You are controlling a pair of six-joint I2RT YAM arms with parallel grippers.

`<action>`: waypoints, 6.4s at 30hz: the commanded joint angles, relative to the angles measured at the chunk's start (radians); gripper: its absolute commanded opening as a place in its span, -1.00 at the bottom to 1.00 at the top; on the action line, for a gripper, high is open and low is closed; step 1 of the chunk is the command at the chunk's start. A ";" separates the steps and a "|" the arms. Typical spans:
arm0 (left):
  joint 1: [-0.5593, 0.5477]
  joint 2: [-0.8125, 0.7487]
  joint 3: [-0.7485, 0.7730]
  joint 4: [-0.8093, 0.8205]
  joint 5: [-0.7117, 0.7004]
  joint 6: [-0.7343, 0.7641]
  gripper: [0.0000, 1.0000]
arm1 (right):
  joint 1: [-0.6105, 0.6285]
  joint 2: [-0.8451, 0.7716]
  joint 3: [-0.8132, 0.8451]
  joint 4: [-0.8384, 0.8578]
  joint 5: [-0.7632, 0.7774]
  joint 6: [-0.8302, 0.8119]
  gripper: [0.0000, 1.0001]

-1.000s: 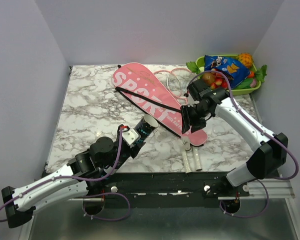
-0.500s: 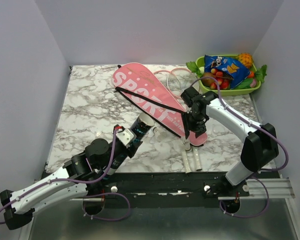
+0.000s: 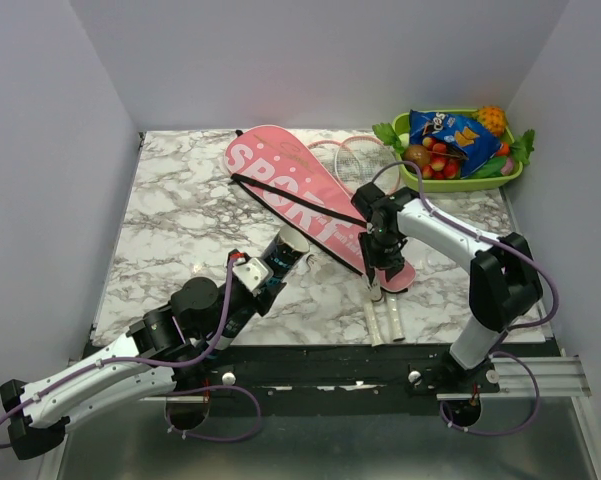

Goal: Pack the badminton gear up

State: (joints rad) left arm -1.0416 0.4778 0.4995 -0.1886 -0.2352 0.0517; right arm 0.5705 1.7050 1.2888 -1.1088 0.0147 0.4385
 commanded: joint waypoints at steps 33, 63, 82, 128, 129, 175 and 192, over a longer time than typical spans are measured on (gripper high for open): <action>0.000 0.200 0.050 0.115 0.221 0.037 -1.00 | -0.004 -0.301 0.400 -0.020 -0.241 -0.038 -0.99; -0.011 0.188 0.057 0.239 0.243 -0.049 -1.00 | -0.006 -0.421 0.173 0.299 -0.809 0.034 -0.99; -0.017 0.209 0.034 0.261 0.243 -0.044 -1.00 | 0.130 -0.263 0.237 0.181 -0.714 -0.015 -0.99; -0.018 0.145 -0.036 0.207 0.128 -0.047 -1.00 | -0.072 -0.335 -0.181 0.467 -0.441 0.507 0.38; -0.018 0.145 -0.032 0.202 0.122 -0.049 -1.00 | -0.072 -0.329 -0.210 0.490 -0.438 0.531 0.38; -0.018 0.056 -0.019 0.038 0.142 -0.058 -1.00 | 0.072 0.133 -0.118 0.819 -0.231 0.772 0.33; -0.018 0.082 -0.007 0.063 0.120 -0.026 -1.00 | 0.074 0.071 -0.076 0.770 -0.220 0.669 -0.99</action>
State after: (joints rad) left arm -1.0580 0.5522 0.4801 -0.0620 -0.0956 0.0204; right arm 0.6361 1.8324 1.1679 -0.2939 -0.2470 1.1782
